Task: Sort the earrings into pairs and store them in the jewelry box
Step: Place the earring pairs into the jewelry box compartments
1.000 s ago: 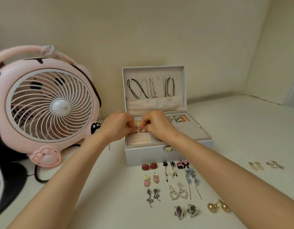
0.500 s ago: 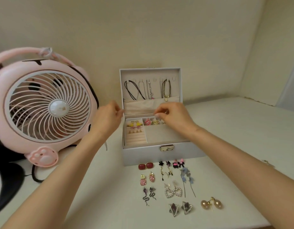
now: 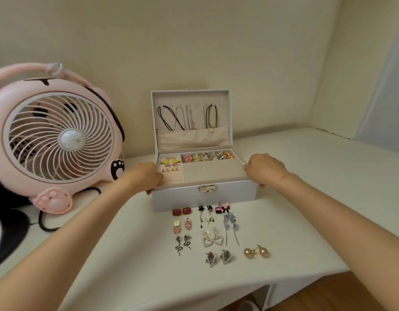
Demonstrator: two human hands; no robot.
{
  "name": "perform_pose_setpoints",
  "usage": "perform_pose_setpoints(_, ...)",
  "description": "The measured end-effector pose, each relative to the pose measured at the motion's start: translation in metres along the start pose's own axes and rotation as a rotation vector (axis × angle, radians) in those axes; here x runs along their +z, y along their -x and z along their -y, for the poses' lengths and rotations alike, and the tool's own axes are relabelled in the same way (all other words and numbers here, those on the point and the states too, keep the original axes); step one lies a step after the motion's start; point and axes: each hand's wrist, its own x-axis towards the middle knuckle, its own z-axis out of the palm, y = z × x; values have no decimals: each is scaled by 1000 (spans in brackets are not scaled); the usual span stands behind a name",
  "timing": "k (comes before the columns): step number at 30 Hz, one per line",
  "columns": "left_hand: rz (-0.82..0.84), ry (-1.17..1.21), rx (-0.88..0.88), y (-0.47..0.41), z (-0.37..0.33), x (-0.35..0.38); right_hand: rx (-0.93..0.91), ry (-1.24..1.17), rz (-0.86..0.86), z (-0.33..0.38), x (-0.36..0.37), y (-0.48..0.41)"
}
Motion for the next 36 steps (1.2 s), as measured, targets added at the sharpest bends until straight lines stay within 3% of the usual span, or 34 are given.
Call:
perform_pose_setpoints(8, -211, -36, 60, -2, -1, 2, -20, -116, -51, -1, -3, -1)
perform_pose_setpoints(28, -123, 114, 218, -19, -139, 25, 253, -208, -126, -125, -33, -18)
perform_pose_setpoints(36, -102, 28, 234, 4, -158, 41, 212, -267, -148, -158, -27, 2)
